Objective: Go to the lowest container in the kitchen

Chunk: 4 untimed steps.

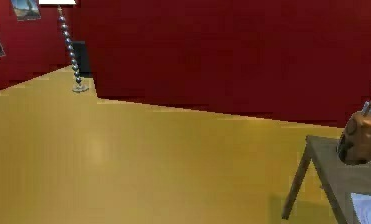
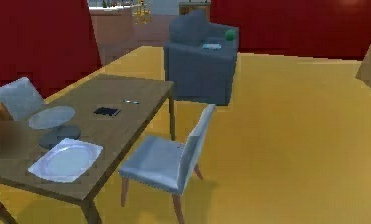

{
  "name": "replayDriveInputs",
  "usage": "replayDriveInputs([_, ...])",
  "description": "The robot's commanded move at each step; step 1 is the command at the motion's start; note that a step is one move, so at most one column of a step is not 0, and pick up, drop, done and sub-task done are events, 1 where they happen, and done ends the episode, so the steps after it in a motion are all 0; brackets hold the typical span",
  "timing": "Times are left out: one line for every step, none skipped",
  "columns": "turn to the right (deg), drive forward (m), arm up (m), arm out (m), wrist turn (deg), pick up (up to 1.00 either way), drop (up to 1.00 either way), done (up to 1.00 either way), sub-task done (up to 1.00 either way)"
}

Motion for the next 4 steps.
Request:
replayDriveInputs([-12.0,0.00,0.00,0.00,0.0,0.00,0.00,0.00,0.00])
replayDriveInputs([0.0,0.15,0.00,0.00,0.0,0.00,0.00,0.00,0.00])
replayDriveInputs([18.0,0.00,0.00,0.00,0.0,0.00,0.00,0.00,0.00])
replayDriveInputs([0.0,0.10,0.00,0.00,0.0,0.00,0.00,0.00,0.00])
